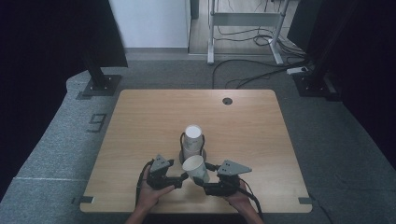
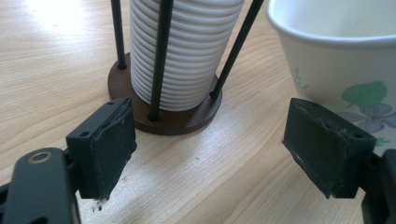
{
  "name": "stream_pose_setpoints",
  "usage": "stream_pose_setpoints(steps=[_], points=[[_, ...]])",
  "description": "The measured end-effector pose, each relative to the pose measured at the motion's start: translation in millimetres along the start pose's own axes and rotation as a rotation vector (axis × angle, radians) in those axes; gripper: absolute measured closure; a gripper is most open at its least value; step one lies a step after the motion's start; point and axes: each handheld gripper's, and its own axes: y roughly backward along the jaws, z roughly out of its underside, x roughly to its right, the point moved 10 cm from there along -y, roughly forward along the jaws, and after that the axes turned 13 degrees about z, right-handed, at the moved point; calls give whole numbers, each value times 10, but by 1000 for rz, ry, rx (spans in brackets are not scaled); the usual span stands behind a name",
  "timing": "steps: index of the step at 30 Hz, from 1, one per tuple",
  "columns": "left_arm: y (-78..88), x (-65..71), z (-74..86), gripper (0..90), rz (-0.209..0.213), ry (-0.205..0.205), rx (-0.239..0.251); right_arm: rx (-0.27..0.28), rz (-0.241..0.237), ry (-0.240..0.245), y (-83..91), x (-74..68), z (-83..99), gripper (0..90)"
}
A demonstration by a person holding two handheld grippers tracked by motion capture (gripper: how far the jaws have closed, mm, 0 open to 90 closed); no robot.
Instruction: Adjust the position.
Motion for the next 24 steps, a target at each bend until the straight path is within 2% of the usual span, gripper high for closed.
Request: stream_pose_setpoints(steps=[17, 24], points=[[47, -15, -42, 176, -6, 2, 22, -77, -29, 39, -101, -57, 175, 294], [29, -19, -26, 189, -16, 0, 16, -84, -25, 27, -126, -66, 199, 287]])
